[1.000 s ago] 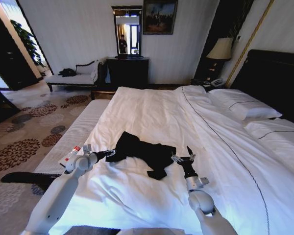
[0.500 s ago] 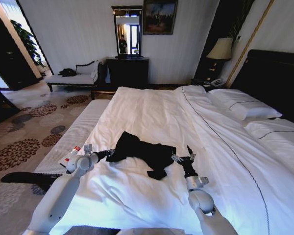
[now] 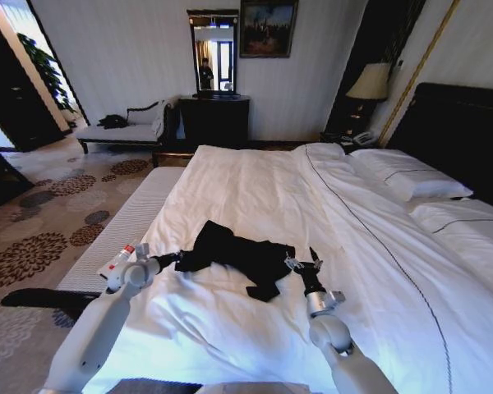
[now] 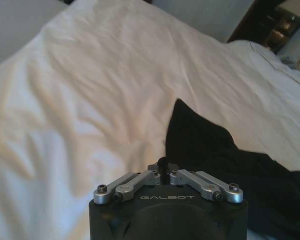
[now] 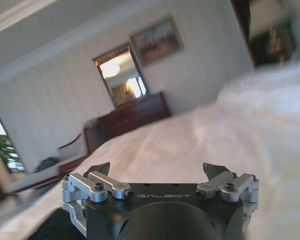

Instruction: Fold the clothes on the bed.

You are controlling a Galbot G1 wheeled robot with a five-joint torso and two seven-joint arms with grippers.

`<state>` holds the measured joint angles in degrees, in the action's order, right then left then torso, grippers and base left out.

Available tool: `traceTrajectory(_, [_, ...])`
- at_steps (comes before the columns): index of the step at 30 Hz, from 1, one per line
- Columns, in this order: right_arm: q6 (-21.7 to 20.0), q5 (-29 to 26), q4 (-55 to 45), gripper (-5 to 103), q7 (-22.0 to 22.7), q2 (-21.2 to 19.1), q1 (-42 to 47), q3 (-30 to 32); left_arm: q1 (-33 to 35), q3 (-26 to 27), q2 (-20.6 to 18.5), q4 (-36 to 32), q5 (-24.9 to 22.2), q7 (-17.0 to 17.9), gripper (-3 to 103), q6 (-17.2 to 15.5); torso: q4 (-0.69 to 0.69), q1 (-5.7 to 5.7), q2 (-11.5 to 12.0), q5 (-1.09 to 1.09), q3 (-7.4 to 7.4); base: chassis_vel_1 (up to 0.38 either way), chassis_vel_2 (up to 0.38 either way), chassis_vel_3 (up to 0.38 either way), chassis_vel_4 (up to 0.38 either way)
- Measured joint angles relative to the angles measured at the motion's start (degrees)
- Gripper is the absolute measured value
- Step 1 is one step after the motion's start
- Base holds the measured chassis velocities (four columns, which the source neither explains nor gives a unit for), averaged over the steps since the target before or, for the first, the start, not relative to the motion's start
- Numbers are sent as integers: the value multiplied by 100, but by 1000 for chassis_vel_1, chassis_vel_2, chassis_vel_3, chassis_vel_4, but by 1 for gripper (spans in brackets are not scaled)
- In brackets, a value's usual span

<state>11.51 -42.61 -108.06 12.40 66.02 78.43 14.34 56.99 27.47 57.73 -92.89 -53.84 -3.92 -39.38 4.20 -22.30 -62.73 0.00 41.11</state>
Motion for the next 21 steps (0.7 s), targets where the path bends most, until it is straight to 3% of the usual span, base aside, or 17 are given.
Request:
traceTrajectory(4, [-497, -1220, -414, 100, 301, -65, -138, -405, 31, 97, -41, -5, -3, -10, 2, 12, 0, 0, 0, 0, 0, 0, 0, 0, 0])
traceTrajectory(5, [-497, -1220, -414, 100, 301, -65, -138, -405, 31, 97, -41, -5, -3, -10, 2, 12, 0, 0, 0, 0, 0, 0, 0, 0, 0])
traceTrajectory(9, [-1519, -2254, -925, 100, 1300, -17, -397, -706, 42, 192, -12, -20, 16, -18, 2, 33, -1, 0, 0, -1, 0, 0, 0, 0, 0])
traceTrajectory(13, [-1893, -2526, -1030, 100, 1703, 34, -450, -742, 18, 277, -23, -33, -7, -18, 2, 38, 1, 0, 0, 0, 0, 0, 0, 0, 0])
traceTrajectory(21, [-2312, -2603, -1033, 100, 2065, 1, -458, -722, 75, 309, -64, -77, -3, -18, 2, 52, 0, 0, 0, 0, 0, 0, 0, 0, 0])
